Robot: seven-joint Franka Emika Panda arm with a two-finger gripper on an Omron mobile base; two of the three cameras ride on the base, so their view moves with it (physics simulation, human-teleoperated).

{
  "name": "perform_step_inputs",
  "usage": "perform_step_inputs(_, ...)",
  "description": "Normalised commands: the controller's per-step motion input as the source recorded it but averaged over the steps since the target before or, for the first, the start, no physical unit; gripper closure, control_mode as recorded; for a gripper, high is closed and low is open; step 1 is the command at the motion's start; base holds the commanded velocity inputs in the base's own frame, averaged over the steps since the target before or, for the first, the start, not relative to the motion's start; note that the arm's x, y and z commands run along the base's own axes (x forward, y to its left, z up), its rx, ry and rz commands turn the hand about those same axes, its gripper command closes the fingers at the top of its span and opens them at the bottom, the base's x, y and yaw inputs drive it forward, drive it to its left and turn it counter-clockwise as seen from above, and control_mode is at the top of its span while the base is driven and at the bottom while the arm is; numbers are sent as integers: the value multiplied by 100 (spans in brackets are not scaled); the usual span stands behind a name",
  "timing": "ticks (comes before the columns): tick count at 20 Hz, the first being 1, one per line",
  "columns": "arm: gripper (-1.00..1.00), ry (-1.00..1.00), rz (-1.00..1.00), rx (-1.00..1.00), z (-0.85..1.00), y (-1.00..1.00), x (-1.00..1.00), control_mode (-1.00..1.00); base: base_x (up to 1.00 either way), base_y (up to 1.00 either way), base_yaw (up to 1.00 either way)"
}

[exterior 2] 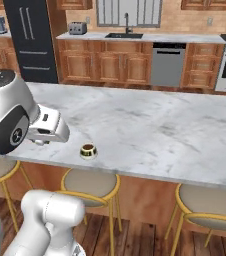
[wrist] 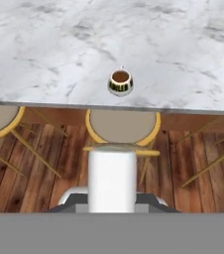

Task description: Pick up the marshmallow and place it in the cup of hot chocolate on the dining counter.

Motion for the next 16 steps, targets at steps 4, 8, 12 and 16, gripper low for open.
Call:
perform_step_inputs(4,100,0,0,0,0,0,0,100,58,2,-19)
perform_step_inputs(8,100,0,0,0,0,0,0,100,54,8,-16)
perform_step_inputs(12,100,3,0,-5,-7,8,0,-100,7,17,-1)
perform_step_inputs(16,100,20,0,-14,-40,33,51,-100,0,0,0)
